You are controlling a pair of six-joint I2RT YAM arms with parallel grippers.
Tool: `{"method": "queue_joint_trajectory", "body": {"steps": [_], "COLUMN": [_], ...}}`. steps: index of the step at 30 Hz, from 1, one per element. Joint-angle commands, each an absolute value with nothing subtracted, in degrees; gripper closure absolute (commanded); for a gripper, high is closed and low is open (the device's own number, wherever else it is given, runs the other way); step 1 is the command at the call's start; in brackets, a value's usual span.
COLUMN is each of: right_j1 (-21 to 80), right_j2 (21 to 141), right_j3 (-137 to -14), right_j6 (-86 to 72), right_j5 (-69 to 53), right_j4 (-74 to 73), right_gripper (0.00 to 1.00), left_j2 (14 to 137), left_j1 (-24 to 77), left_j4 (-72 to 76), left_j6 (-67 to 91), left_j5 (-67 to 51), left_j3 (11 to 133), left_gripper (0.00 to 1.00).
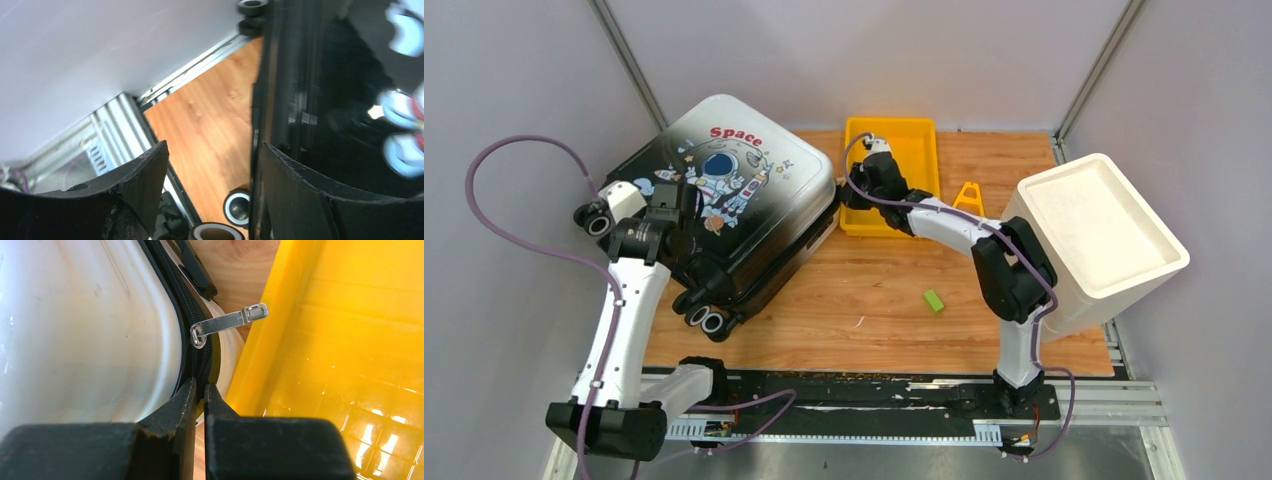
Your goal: Open, take out, and arrange the luggage
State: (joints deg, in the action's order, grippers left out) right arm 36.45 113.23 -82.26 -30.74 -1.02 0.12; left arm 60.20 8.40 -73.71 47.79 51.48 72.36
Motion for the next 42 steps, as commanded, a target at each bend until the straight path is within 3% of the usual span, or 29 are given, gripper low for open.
{"method": "queue_joint_trajectory", "body": {"steps": [1,19,22,26,31,36,42], "right_j1": [46.44,50.91,50.82,50.5,49.26,45.96,43.68], "right_j2": [112.76,98.8,95.04,89.57,84.0,80.06,79.3], "right_j3": [-74.31,-56.13,-56.46,-59.97,-62.74,-63.2,-67.02], "right_j6": [-31.92,-34.55,-33.65,-32.74,-31.67,-30.76,-24.3], "right_j5": [-15.29,-15.04,-14.62,-14.51,-13.23,-12.14,-13.54], "right_j4": [-8.32,-4.06,-5.53,-8.98,-10.65,-6.93,-2.99], "right_gripper": [1.0,1.0,0.99,0.73,0.58,0.44,0.11], "left_j2": [58.79,59.68,57.97,53.02,49.57,50.01,52.41], "left_j1": [2.03,0.5,0.36,0.27,0.26,0.26,-1.93], "left_j4": [-75.02,-74.56,-66.55,-57.74,-54.04,-53.24,-52.82], "left_j6": [53.9,57.94,53.54,44.84,37.31,38.14,36.64], "left_j5": [51.17,51.61,49.42,43.47,38.22,34.86,28.17], "left_j3": [70.42,65.34,63.83,62.94,65.34,64.99,64.26], "left_gripper": [0.25,0.27,0.28,0.21,0.05,0.02,0.0]}}
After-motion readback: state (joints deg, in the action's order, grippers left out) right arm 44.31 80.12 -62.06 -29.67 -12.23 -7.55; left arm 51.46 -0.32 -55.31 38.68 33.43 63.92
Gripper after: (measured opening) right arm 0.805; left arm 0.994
